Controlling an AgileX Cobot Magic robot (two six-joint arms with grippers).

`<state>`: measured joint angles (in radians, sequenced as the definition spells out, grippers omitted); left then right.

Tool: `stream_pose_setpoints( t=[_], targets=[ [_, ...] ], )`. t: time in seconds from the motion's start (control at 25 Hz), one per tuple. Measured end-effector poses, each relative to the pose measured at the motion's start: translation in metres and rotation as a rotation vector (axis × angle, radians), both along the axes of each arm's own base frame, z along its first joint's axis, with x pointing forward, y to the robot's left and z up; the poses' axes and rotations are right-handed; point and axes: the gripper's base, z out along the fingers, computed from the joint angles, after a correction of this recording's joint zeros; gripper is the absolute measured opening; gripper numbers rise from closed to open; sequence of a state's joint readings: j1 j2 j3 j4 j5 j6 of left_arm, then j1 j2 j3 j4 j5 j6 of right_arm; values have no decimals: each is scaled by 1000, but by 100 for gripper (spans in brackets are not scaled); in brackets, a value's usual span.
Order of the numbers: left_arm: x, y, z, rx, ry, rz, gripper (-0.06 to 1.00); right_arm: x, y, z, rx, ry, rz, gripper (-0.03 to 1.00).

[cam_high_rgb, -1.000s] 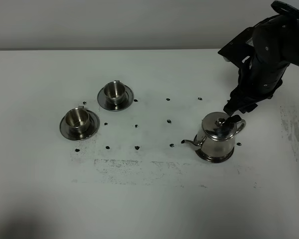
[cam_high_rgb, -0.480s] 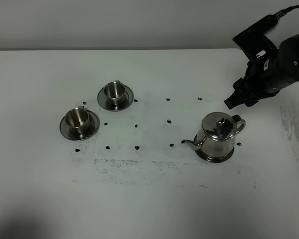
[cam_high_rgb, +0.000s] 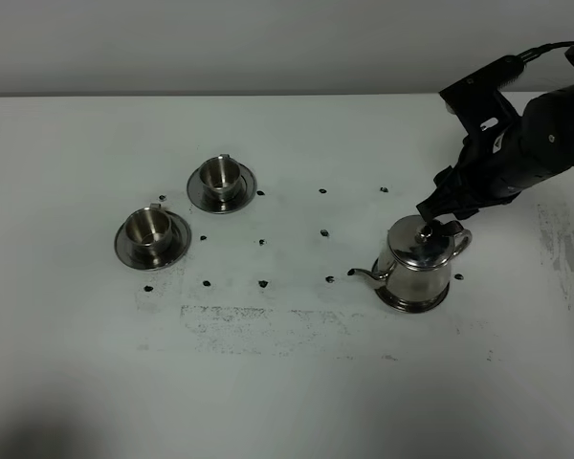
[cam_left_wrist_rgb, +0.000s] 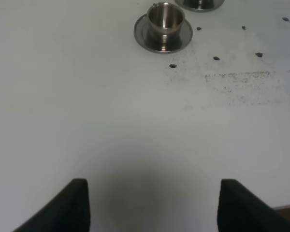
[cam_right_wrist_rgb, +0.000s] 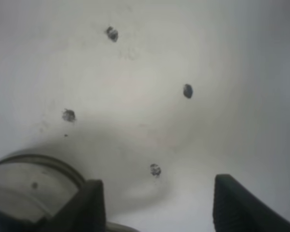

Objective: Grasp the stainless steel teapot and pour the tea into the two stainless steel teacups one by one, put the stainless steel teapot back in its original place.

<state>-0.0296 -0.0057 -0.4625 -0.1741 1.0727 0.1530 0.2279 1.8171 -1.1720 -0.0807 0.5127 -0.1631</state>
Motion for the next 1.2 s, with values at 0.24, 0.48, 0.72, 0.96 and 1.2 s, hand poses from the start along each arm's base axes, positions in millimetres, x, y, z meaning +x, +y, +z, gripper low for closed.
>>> stream_pose_setpoints(
  t=[0.24,0.48,0.72,0.96,1.2],
  targets=[
    [0,0,0,0,1,0,55,-2,0,-7,-6,49,-6,48],
    [0,0,0,0,1,0,55,-9,-2,-10,-29,132,-12,48],
    [0,0,0,0,1,0,55,-15,-4,-12,-49,206,-17,48],
    [0,0,0,0,1,0,55,-22,-5,-6,-46,247,-28,48],
    [0,0,0,0,1,0,55,-28,-5,-6,-36,315,-43,48]
  ],
)
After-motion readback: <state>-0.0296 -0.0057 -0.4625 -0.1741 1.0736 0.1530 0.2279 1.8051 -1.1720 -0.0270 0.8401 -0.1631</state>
